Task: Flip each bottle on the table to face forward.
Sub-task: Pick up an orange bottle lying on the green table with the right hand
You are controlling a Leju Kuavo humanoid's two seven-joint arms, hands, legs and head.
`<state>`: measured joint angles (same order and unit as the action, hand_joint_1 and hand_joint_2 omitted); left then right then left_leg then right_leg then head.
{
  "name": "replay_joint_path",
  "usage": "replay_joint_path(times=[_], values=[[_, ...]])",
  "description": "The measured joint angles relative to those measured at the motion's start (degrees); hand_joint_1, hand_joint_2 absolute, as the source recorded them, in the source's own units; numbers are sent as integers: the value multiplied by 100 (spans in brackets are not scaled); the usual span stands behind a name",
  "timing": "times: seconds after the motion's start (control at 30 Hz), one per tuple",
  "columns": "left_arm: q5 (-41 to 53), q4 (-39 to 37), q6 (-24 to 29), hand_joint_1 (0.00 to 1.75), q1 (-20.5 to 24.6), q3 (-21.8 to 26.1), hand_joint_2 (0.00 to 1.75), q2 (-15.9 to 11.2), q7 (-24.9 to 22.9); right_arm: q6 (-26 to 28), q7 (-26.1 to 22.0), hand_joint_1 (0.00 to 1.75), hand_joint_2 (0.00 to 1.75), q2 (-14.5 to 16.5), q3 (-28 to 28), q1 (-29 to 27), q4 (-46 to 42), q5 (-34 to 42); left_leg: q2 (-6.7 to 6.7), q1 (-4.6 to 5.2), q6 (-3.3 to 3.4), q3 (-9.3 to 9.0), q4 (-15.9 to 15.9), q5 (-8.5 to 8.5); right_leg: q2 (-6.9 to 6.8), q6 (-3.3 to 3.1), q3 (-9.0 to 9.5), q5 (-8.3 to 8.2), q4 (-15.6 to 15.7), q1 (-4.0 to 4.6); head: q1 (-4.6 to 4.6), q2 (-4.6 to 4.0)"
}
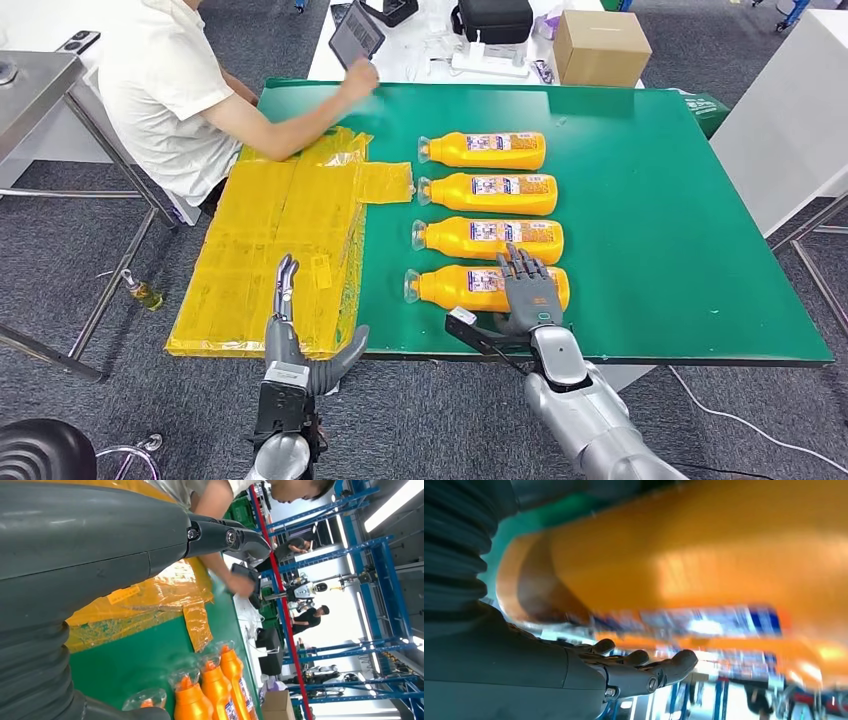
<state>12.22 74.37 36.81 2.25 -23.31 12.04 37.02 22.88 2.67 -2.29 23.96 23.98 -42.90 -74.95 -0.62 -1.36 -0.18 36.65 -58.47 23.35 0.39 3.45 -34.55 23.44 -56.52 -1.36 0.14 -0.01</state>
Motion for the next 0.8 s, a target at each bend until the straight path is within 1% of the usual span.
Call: replay_joint_path(times=[0.1, 0.33, 0.53, 0.63, 0.73, 0.8], values=[[19, 31, -38, 0, -29, 4, 175, 0, -5, -270, -109, 175, 175, -74, 32, -15, -84, 195, 0, 0, 0, -4, 0, 0, 0, 0, 4, 0, 1, 0, -1, 0], [24, 40, -56, 0, -32, 8, 175, 0, -6, -335, -159, 175, 175, -105, 37, -14, -110, 281, 0, 0, 0, -7, 0, 0, 0, 0, 7, 0, 1, 0, -2, 1], [48, 67, -116, 0, -34, 26, 175, 0, -8, -440, -460, 173, 175, -246, 41, -47, -173, 824, -2, -1, 0, -34, 0, 1, 0, 0, 32, 2, 2, 1, -1, 1], [47, 68, -132, 0, -34, 30, 175, 0, -8, -429, -706, 174, 175, -254, 37, -85, -199, 1139, -1, 0, 0, -39, 0, 2, 0, 0, 37, 2, 3, 1, 0, 1], [-96, 76, -241, 0, -35, 37, 175, 0, -15, -467, -1223, 175, 175, -256, -3, -138, -276, 1794, 4, -1, -2, -46, 0, 6, 5, -1, 40, 1, 3, 1, 2, 1], [-185, 88, -302, 0, -35, 48, 175, 0, -22, -495, -1459, 175, 175, -251, -45, -177, -334, 2104, 13, -1, -10, -58, 0, 13, 18, -2, 44, 0, 3, 2, 2, 1]])
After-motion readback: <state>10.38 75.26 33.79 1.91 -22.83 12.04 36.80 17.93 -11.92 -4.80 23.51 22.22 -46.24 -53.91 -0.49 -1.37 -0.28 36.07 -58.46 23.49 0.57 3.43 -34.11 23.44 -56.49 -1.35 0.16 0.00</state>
